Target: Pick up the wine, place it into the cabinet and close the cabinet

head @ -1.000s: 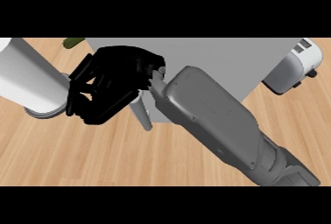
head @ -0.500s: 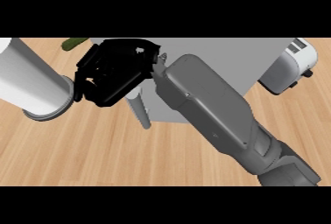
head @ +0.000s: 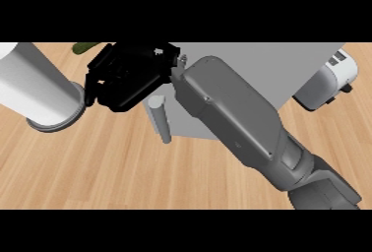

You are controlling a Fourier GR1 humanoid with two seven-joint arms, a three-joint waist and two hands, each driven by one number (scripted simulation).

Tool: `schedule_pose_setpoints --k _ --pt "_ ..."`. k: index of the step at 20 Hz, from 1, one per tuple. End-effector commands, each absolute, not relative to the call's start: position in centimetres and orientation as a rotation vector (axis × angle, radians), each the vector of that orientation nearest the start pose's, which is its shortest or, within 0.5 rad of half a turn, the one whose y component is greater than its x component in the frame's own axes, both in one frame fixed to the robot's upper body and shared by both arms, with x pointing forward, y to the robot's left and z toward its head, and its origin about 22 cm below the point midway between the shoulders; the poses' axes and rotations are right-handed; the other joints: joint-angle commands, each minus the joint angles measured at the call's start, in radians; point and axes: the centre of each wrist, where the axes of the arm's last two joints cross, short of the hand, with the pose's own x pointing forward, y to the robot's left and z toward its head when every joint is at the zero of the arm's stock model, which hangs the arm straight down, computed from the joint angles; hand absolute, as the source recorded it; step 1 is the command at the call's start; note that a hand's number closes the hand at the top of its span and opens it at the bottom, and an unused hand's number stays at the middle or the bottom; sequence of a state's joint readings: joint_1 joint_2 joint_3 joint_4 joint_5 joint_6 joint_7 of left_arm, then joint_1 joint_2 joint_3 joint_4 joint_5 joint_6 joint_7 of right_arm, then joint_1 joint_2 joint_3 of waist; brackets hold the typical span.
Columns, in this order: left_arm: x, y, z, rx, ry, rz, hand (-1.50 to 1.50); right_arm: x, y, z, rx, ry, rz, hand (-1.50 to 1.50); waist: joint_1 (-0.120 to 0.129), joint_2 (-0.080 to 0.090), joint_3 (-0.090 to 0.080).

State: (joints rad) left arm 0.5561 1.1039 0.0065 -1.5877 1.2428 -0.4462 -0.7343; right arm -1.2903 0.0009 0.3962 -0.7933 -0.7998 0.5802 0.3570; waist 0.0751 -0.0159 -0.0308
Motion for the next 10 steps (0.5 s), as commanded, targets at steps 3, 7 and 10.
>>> schedule_pose_setpoints --k 3,7,10 --pt "12.4 46.4 8.6 -0.345 -1.893 0.15 -1.5 43.9 -6.5 20.9 0.795 -1.391 0.788 1.5 -0.037 0.036 0.03" --pt "12.9 46.3 9.1 -0.335 -1.874 0.121 -1.5 43.9 -6.3 20.4 0.757 -1.428 0.745 1.5 -0.059 0.036 0.031" --pt "12.8 46.0 8.7 -0.353 -1.867 0.108 -1.5 43.9 -5.5 21.6 0.748 -1.463 0.731 1.5 -0.048 0.034 0.028"
